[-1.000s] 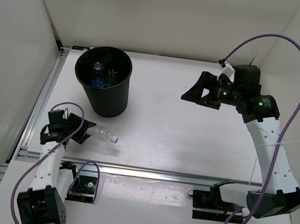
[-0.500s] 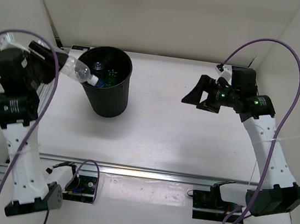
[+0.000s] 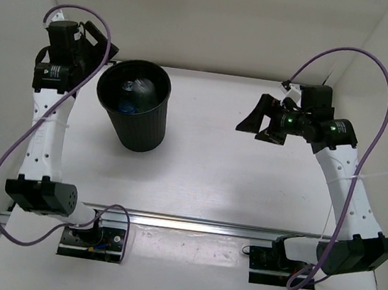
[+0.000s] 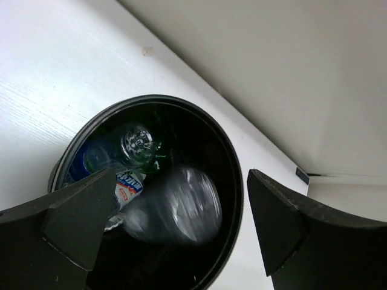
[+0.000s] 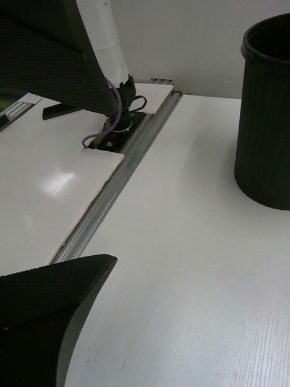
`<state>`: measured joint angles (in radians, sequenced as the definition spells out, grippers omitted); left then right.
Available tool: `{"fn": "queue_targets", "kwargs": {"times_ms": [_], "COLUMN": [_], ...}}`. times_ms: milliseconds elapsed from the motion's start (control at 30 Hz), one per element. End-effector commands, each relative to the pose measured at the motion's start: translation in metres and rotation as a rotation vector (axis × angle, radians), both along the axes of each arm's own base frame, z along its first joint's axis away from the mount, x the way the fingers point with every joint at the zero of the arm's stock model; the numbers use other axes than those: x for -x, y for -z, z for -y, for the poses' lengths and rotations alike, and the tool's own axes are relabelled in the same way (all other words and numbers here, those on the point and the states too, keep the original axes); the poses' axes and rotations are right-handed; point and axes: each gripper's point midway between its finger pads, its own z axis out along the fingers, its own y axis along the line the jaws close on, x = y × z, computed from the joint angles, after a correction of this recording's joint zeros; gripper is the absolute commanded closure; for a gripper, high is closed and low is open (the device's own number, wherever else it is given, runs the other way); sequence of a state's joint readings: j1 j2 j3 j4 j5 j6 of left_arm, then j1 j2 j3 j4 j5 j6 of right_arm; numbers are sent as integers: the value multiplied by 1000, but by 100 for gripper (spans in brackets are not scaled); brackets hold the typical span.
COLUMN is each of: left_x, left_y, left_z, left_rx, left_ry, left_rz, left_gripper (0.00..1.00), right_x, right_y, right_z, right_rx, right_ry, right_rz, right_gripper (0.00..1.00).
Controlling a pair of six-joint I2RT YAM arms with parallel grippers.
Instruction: Put the plastic bottles in the bin
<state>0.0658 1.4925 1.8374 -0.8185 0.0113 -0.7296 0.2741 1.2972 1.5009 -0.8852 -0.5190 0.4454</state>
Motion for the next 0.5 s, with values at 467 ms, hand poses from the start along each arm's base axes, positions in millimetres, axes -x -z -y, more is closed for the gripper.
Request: {"fn": "queue_targets", "kwargs": {"times_ms": [467], "left_x": [183], "left_y": [120], "left_z": [-64], "left_rx": [-138], "left_ry": [-454], "left_rz": [-123], "left_gripper": [0], "right_x": [-9], "right_y": [-16], "right_z": [27], "right_rx": [43], "right_ry": [119], "right_rz": [45], "right_gripper": [0]}}
